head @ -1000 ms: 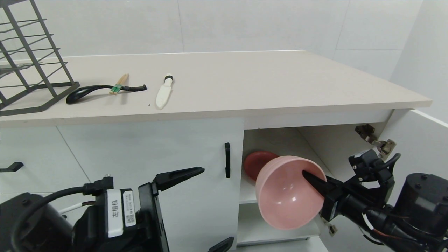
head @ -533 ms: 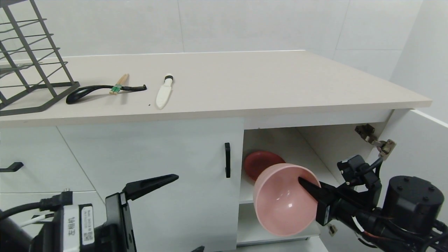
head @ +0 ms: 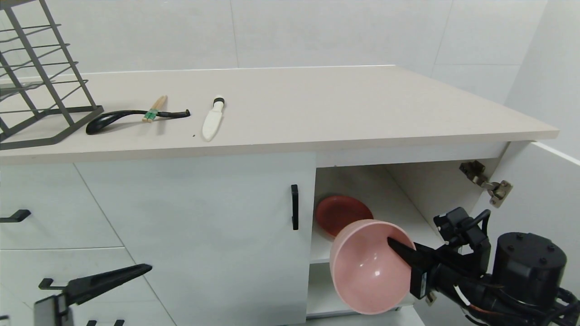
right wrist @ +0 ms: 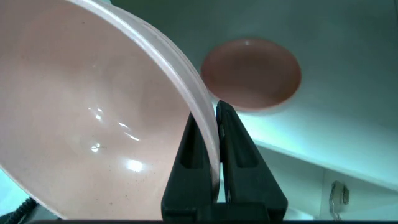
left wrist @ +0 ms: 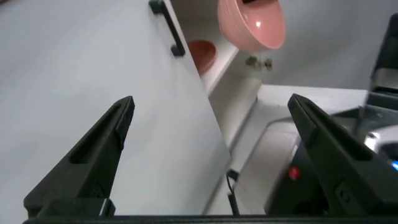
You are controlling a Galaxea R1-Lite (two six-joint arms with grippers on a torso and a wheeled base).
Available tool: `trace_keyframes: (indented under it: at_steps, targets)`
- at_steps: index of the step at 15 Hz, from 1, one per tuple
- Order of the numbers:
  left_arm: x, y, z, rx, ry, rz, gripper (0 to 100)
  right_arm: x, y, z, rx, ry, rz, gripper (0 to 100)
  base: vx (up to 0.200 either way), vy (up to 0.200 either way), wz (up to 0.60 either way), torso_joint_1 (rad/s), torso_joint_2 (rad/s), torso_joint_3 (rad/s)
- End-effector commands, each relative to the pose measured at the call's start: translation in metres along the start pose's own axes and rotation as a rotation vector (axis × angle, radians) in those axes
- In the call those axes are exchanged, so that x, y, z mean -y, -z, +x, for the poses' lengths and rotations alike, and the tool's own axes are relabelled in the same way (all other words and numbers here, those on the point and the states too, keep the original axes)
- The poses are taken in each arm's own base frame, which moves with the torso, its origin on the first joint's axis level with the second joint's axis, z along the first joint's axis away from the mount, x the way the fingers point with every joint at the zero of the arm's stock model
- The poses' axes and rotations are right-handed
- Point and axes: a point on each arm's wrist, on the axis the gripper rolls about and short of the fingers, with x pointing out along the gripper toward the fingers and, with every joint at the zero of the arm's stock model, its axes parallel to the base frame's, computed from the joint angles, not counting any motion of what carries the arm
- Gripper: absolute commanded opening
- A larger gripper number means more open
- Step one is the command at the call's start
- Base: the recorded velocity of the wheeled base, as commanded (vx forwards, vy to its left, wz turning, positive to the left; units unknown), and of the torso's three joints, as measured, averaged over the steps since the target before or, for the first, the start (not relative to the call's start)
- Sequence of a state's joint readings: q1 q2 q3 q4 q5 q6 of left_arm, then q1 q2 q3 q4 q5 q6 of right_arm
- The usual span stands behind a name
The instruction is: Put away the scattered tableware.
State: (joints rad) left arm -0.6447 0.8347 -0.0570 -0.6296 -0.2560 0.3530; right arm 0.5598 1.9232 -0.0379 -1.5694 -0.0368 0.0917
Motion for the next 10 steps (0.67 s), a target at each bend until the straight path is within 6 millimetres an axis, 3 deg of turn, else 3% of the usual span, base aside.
trace_keyframes:
  at_steps: [1,5,8,10]
  targets:
    - [0.004,-0.030,-0.059,0.173,-0.145,0.014,100,0.001,0.003,0.001,-0.017,0.004,0.001,0,0.000,0.000,0.00,0.000,0.00,0.000]
    - [0.005,-0.028,-0.061,0.164,-0.164,-0.003,100,0.009,0.014,0.011,-0.074,0.040,0.011,0,0.000,0.000,0.00,0.000,0.00,0.000]
    - [0.004,-0.025,-0.061,0.141,-0.223,-0.007,100,0.012,0.012,0.014,-0.060,0.054,0.017,0,0.000,0.000,0.00,0.000,0.00,0.000]
    - [0.004,-0.025,-0.062,0.134,-0.259,-0.007,100,0.025,0.013,0.027,-0.055,0.104,0.035,0,0.000,0.000,0.00,0.000,0.00,0.000]
